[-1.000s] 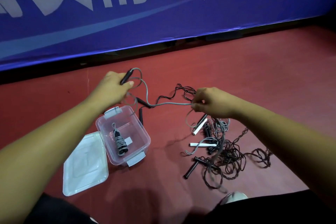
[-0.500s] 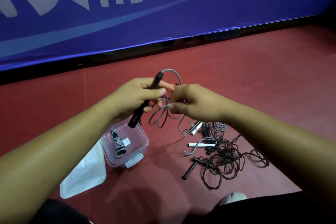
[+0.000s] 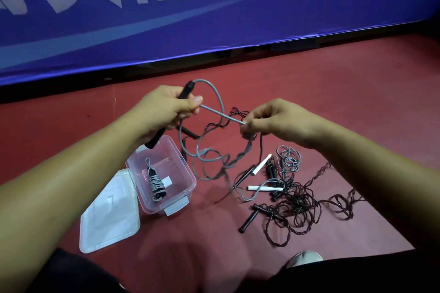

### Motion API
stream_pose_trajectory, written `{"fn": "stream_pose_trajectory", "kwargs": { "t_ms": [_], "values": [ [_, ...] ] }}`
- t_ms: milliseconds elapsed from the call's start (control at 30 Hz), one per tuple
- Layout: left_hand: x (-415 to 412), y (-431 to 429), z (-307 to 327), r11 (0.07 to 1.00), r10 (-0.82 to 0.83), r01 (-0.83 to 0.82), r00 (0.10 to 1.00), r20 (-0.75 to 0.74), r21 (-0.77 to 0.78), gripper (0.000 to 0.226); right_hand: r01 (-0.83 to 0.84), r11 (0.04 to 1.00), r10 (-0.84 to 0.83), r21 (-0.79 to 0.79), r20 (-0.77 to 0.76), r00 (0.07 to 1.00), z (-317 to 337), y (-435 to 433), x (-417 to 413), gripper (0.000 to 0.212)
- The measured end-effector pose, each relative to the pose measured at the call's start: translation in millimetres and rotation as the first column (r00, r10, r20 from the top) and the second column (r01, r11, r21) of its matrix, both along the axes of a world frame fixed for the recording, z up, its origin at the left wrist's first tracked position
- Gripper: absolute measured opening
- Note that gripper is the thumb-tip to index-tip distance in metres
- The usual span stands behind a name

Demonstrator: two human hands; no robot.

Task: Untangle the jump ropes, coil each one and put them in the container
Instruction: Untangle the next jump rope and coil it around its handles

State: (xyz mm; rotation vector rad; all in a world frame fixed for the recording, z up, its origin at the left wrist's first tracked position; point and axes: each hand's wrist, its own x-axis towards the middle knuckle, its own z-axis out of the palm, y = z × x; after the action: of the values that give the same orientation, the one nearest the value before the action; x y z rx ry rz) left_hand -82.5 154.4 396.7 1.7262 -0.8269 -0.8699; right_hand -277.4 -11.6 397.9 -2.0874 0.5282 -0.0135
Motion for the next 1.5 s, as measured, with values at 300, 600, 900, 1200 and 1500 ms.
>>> {"fn": "stream_pose_trajectory", "kwargs": {
  "t_ms": [300,600,900,1200,1500],
  "values": [
    [36.9,4.0,-19.8,0.966,0.254,-0.253,0.967,-0.008,0.052,0.028,-0.073,0.981,0.023,-0.177,-0.269,0.963,-15.5,-28.8,-17.9,0.008],
    [54.1,2.7,-32.7,0.907,0.383,-0.397,0.916,0.121,0.139,0.029,-0.133,0.946,0.032,-0.295,-0.324,0.946,-11.6,-45.6,-28.1,0.025],
    [44.6,2.7,-43.2,0.911,-0.049,-0.235,0.754,0.655,0.339,0.013,0.032,0.94,-0.044,-0.34,-0.028,0.999,-7.9,-9.6,-15.4,0.011],
    [-33.0,-10.6,-8.1,0.969,-0.228,0.243,0.942,0.245,-0.031,0.012,-0.045,0.999,0.045,-0.005,0.154,0.987,4.6,27.1,3.7,0.033],
    [-1.8,-4.1,-18.9,0.964,-0.265,0.224,0.802,0.536,0.141,0.019,-0.024,0.999,0.028,-0.028,0.142,0.989,1.6,14.1,0.9,0.018]
  ]
}}
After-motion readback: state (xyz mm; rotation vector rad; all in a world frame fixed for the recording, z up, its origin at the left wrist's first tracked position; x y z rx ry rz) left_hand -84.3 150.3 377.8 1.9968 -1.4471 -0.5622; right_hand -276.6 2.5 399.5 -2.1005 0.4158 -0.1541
